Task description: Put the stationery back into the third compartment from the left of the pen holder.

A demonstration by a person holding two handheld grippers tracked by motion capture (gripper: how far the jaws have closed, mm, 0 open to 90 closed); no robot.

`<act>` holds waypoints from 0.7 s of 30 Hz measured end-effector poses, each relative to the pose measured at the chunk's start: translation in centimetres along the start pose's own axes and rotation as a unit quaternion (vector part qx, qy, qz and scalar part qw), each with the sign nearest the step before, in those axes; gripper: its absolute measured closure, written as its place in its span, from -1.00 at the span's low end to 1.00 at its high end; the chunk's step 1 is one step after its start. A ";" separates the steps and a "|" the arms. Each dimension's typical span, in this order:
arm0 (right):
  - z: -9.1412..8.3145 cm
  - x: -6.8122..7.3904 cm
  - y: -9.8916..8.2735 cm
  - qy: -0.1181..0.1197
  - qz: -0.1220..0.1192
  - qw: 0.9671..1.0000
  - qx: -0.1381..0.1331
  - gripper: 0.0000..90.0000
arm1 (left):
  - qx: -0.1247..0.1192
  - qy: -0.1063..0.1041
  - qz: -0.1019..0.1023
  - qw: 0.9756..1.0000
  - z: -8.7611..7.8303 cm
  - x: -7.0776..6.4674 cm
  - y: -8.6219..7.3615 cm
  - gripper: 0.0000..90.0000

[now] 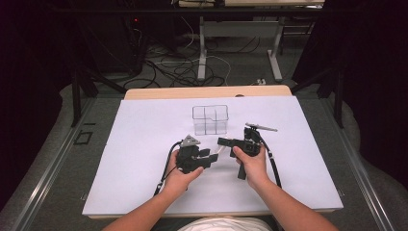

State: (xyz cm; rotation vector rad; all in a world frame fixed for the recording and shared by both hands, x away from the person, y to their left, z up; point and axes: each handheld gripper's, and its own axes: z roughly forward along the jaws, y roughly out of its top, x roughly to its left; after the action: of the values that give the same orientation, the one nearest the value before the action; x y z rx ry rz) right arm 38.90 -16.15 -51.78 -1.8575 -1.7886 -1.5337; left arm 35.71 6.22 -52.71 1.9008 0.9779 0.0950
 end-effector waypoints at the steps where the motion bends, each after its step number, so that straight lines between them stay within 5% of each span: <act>1: 0.0 -0.1 0.0 -0.001 -0.005 1.000 -0.006 0.47 | -0.001 0.001 0.001 1.000 0.0 0.1 0.0 0.21; 14: -0.5 0.2 0.6 -0.022 -0.052 0.998 -0.040 0.48 | -0.010 0.026 0.002 1.000 -0.2 1.7 0.2 0.02; 21: -0.7 0.5 1.6 -0.041 -0.095 0.993 -0.059 0.48 | -0.021 0.077 0.021 0.997 -0.9 3.4 0.5 -0.10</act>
State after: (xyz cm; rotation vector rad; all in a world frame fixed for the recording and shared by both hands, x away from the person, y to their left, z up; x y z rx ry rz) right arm 39.73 -16.73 -50.25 -1.8749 -2.0037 -1.6842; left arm 37.88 8.97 -52.98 1.8969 1.0312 0.2877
